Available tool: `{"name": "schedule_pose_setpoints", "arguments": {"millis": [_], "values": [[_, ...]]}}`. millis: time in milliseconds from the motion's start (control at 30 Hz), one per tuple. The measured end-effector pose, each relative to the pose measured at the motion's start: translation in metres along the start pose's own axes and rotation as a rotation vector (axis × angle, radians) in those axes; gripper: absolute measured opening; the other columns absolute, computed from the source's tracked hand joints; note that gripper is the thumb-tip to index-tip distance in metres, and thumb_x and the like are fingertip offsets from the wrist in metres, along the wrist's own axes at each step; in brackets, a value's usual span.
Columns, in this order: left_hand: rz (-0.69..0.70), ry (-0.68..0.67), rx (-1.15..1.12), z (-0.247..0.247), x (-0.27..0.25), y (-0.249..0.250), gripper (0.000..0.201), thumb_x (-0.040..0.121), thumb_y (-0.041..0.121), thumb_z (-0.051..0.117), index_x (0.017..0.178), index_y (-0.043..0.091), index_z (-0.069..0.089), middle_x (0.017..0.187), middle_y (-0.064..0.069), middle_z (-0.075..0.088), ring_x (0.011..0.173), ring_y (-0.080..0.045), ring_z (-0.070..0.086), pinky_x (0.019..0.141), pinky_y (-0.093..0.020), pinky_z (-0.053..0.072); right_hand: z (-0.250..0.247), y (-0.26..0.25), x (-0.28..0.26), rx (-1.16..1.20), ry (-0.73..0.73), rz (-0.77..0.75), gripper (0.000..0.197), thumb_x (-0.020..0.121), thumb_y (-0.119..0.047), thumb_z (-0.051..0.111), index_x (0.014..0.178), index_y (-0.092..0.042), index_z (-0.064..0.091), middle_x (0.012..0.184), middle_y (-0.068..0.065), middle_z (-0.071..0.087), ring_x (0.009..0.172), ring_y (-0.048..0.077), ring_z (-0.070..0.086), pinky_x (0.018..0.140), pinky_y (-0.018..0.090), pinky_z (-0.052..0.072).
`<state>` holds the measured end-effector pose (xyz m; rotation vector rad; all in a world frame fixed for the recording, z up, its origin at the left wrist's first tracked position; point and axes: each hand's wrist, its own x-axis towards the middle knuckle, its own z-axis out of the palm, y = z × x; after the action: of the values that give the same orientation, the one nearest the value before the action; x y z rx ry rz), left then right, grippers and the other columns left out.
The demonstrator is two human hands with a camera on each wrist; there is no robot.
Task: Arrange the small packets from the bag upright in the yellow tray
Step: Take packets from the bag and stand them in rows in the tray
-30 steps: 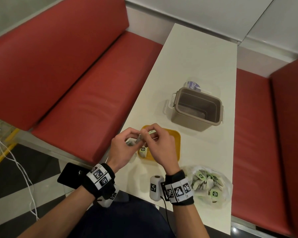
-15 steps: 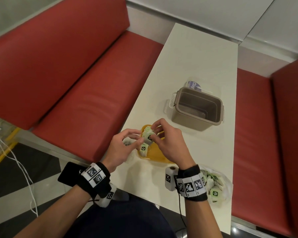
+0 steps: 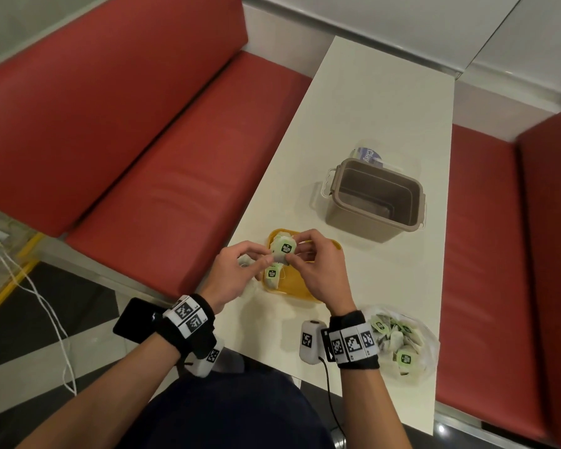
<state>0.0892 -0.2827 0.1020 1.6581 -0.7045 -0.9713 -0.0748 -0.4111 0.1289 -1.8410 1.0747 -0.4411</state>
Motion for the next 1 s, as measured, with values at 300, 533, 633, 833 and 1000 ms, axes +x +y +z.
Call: {"name": "schedule_pose_setpoints", "arguments": {"millis": [300, 533, 633, 833, 1000], "values": [[-0.228, 0.114, 0.248, 0.008, 0.008, -0.051, 0.017, 0.095, 0.037, 0.081, 0.096, 0.021, 0.073, 0.093, 0.001, 0.074, 0.062, -0.011, 0.073, 0.04, -0.023, 0.041, 0.051, 0.057, 0.01, -0.233, -0.163, 0.245, 0.043, 0.085, -0.009, 0.09, 0.11, -0.023, 0.057, 0.094, -0.004, 0.072, 0.091, 0.018, 0.071, 0.078, 0.033, 0.06], [-0.256, 0.08, 0.297, 0.021, 0.008, -0.055, 0.019, 0.097, 0.032, 0.079, 0.101, 0.016, 0.069, 0.081, 0.0, 0.076, 0.052, -0.001, 0.067, 0.046, -0.014, 0.041, 0.08, 0.073, 0.016, -0.315, -0.136, 0.278, 0.067, 0.085, -0.012, 0.092, 0.134, -0.013, 0.045, 0.124, 0.009, 0.072, 0.107, 0.027, 0.074, 0.084, 0.039, 0.064], [-0.258, 0.074, 0.292, 0.021, 0.009, -0.055, 0.019, 0.097, 0.032, 0.08, 0.1, 0.017, 0.069, 0.08, -0.001, 0.078, 0.058, -0.006, 0.072, 0.047, -0.014, 0.041, 0.08, 0.076, 0.017, -0.303, -0.101, 0.348, 0.078, 0.079, -0.02, 0.099, 0.136, -0.012, 0.046, 0.124, 0.009, 0.071, 0.111, 0.028, 0.073, 0.089, 0.044, 0.065], [-0.257, 0.076, 0.289, 0.02, 0.01, -0.057, 0.015, 0.096, 0.029, 0.079, 0.098, 0.017, 0.07, 0.075, -0.002, 0.079, 0.062, -0.013, 0.077, 0.047, -0.017, 0.043, 0.079, 0.072, 0.025, -0.339, -0.194, 0.411, 0.068, 0.08, -0.032, 0.098, 0.132, -0.014, 0.059, 0.125, 0.009, 0.072, 0.109, 0.025, 0.071, 0.088, 0.036, 0.062], [-0.246, 0.057, 0.289, 0.019, 0.01, -0.057, 0.013, 0.097, 0.028, 0.079, 0.098, 0.018, 0.07, 0.074, -0.003, 0.079, 0.062, -0.014, 0.077, 0.047, -0.016, 0.045, 0.087, 0.07, 0.021, -0.294, -0.108, 0.4, 0.075, 0.077, -0.033, 0.099, 0.133, -0.016, 0.052, 0.12, 0.009, 0.072, 0.107, 0.029, 0.073, 0.088, 0.048, 0.066]]}}
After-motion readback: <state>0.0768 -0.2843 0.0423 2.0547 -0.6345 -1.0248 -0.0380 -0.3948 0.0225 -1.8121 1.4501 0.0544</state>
